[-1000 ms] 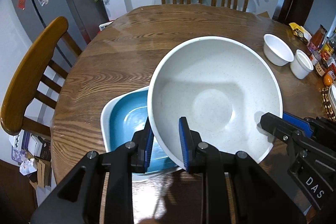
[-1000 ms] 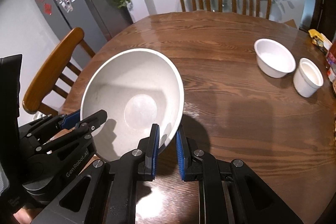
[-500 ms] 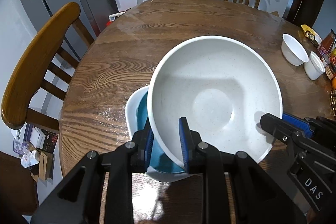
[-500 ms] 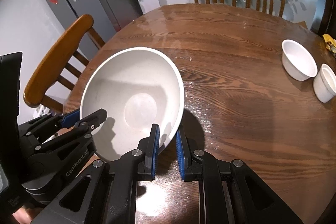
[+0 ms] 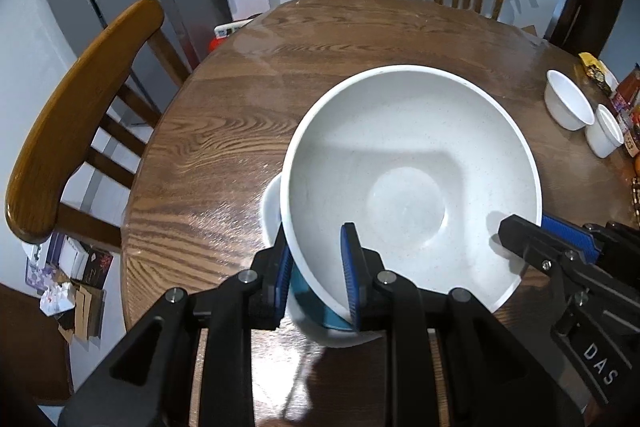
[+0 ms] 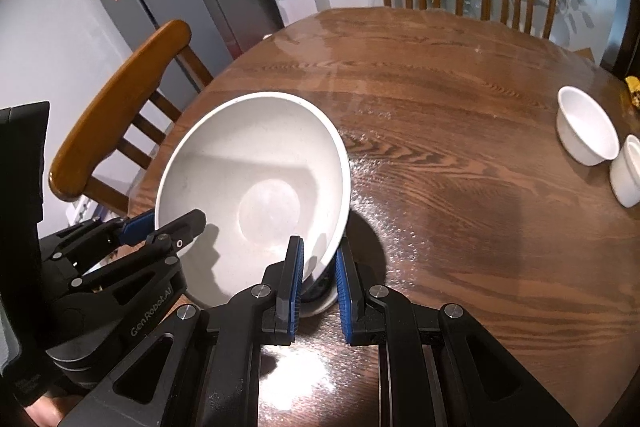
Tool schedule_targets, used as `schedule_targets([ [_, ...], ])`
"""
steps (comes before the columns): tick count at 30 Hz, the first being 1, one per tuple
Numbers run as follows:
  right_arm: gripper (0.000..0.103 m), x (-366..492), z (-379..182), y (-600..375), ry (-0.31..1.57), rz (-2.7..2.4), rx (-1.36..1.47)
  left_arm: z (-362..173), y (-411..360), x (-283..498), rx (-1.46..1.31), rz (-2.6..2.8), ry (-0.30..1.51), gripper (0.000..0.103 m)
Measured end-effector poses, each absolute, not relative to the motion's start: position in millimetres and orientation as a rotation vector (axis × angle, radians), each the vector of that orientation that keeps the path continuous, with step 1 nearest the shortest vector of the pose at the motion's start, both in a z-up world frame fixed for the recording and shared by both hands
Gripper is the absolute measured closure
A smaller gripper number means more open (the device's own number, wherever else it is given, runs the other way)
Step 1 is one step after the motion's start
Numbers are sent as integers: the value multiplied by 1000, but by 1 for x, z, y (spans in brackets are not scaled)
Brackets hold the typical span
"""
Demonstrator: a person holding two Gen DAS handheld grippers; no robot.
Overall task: Organize plates and bowls
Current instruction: 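Lower the large white bowl onto the table beside the plate stack, then open both tools and withdraw them from the large white bowl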
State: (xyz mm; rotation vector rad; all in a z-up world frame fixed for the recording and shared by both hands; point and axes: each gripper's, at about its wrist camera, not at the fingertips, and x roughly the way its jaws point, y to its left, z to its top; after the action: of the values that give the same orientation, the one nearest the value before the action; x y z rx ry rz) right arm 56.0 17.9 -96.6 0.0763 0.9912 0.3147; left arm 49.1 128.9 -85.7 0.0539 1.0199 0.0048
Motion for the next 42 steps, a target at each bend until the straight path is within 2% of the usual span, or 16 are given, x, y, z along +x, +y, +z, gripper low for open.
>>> schedule_targets([
  [5,86,42,-97,-21,1003,224,106,-87,85,49,94,-95,1018,82],
  [12,86,38,-120,-71,1085,116,161,-116,34,48,143,-205,1113,80],
  [20,86,42,-137,-82,1123,118,196,-128,29,55,166,-201,1150,80],
  [27,86,38,-128,-87,1084,112,191,-113,14,59,206,-196,1109,80],
  [32,86,40,-137,-95,1116,99,194,-128,5,62,253,-194,1150,80],
  [40,86,42,-136,-97,1115,82,194,-132,4,63,252,-204,1164,76],
  [42,85,41,-135,-97,1122,91,212,-129,6,63,229,-205,1169,71],
])
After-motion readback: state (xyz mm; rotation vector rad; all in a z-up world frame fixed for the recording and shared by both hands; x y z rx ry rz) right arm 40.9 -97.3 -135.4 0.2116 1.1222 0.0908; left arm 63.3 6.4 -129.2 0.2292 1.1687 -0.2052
